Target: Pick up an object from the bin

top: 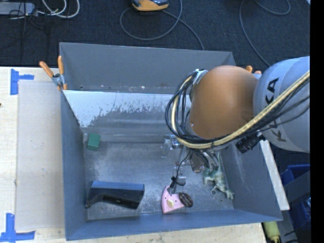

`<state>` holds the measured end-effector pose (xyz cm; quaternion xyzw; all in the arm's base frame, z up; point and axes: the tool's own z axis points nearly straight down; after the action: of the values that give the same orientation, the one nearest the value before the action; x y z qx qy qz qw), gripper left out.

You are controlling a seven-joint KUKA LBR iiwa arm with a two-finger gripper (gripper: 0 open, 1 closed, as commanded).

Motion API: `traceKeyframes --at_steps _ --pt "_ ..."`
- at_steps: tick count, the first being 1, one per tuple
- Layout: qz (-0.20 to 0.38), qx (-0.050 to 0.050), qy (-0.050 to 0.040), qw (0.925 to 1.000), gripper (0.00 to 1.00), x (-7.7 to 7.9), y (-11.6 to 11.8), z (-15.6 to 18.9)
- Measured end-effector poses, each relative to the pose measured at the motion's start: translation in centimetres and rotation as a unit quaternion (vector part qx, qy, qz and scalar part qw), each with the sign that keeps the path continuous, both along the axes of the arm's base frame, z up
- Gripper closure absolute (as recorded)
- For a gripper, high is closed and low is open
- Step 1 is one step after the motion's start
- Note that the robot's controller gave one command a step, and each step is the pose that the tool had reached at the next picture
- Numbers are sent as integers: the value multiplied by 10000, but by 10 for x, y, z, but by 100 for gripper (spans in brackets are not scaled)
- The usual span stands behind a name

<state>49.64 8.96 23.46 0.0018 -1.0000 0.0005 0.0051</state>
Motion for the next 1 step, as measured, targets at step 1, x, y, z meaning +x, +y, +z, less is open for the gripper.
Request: traceKeyframes --at_steps 1 --pt "-17 6 -41 10000 0 2 -1 4"
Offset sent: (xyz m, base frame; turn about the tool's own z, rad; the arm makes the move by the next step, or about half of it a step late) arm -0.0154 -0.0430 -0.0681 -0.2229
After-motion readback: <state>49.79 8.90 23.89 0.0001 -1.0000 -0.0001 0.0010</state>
